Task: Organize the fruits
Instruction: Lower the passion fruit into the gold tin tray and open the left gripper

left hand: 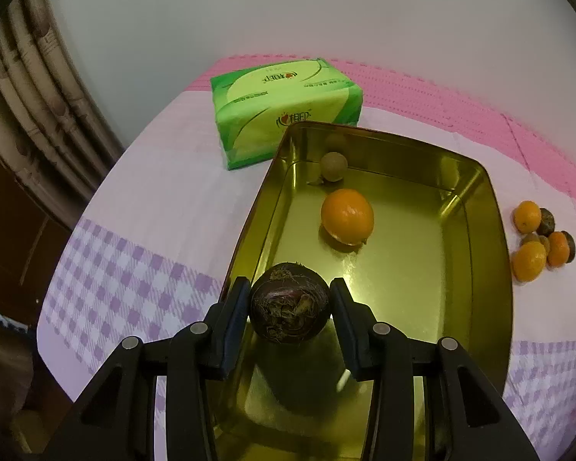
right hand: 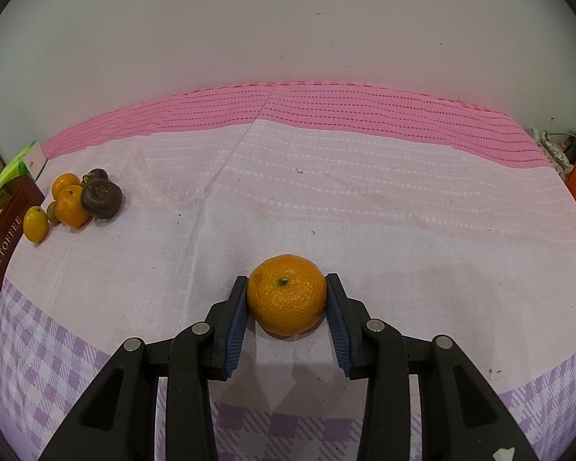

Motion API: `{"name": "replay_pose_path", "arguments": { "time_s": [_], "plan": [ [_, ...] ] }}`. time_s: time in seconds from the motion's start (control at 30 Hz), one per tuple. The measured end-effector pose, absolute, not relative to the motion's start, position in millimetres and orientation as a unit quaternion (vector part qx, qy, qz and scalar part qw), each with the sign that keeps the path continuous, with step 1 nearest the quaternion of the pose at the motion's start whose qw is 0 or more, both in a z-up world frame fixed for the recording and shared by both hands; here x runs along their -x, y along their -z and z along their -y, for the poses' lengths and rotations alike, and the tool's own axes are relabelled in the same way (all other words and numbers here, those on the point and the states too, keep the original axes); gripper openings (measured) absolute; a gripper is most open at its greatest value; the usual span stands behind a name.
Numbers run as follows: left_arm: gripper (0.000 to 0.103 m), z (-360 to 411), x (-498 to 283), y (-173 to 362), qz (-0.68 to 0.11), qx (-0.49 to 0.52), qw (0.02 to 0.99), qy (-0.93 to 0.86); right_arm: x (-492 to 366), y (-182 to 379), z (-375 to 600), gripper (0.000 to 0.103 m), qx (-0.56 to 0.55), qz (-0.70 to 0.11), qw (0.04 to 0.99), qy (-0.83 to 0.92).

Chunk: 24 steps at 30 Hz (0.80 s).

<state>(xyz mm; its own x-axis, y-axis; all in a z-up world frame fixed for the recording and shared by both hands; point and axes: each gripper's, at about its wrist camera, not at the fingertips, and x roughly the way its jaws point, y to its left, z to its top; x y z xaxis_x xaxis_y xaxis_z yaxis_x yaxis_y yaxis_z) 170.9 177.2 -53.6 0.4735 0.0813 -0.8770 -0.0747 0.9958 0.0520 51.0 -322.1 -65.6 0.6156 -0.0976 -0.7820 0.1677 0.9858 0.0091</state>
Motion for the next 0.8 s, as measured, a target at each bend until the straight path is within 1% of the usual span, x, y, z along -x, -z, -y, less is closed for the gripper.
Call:
{"name": "replay_pose_path", "arguments": {
  "time_s": [0.5, 0.8],
  "plan": [
    [0.044, -166, -194, 62, -0.515, -0.038, 0.855, -0.051, -51, 66, 322, 0.037, -0.040, -0.432, 0.898, 0.074],
    [0.045, -162, -191, 56, -0.505, -0.062, 0.859, -0.056, -51, 66, 322, 0.037, -0.041, -0.432, 0.898, 0.074]
  ]
}}
